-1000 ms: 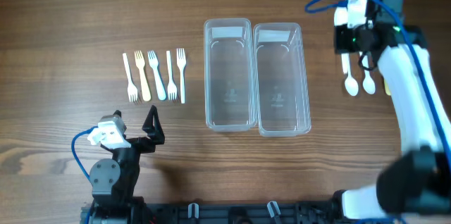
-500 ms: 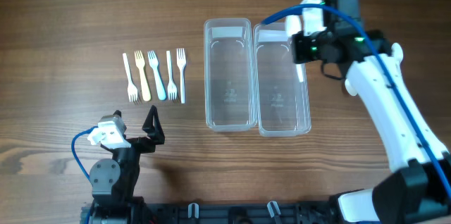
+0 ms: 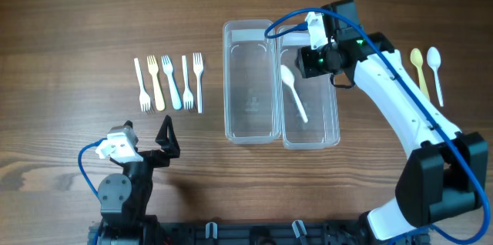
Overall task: Pack container
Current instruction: 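Carry the white spoon left and drop it into the right container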
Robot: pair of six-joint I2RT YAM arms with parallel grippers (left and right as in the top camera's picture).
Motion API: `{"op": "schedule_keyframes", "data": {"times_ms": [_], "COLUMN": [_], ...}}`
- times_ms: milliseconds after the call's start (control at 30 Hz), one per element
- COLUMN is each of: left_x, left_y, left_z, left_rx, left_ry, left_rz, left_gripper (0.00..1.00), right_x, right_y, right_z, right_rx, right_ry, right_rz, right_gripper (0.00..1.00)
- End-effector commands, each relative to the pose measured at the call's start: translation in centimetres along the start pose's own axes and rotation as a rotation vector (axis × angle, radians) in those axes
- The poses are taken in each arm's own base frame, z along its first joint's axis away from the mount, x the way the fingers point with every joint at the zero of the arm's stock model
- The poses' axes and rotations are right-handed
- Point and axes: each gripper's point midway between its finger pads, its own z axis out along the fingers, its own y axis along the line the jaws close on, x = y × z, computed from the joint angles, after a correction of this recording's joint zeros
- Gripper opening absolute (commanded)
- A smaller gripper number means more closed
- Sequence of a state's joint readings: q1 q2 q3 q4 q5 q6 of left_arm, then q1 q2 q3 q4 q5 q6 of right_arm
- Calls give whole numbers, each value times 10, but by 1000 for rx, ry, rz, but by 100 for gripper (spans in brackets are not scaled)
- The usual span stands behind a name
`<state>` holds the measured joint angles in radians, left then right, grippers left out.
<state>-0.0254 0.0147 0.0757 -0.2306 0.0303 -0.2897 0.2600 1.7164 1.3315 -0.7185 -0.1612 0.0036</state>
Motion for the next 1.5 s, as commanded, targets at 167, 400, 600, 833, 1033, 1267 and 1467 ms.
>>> {"op": "schedule_keyframes", "data": {"times_ms": [167,400,600,833,1033,1267,1467], "left_x": [0,0,0,0,0,0,0], "left_y": [0,0,0,0,0,0,0], "left_z": [0,0,0,0,0,0,0], "left_rx": [2,2,2,2,2,2,2], "left_ry": [-6,-6,-6,-5,-6,-6,-6], "left_rz": [25,25,25,25,25,25,25], "left_gripper": [100,100,100,100,100,100,100], "right_x": [-30,9,40,50,84,108,105], "right_y": [-63,-152,-209,-233,-239,-240,-237], "right_z": [-102,-115,-87,-26,29,67,73], "right_rx": [235,372,409,390,347,313,291], "right_ry": [-227,-145,-34,48,184,262,248], "right_rz": [56,215,303,294,322,360,359], "right_gripper": [100,100,82,74,73,72,69]}}
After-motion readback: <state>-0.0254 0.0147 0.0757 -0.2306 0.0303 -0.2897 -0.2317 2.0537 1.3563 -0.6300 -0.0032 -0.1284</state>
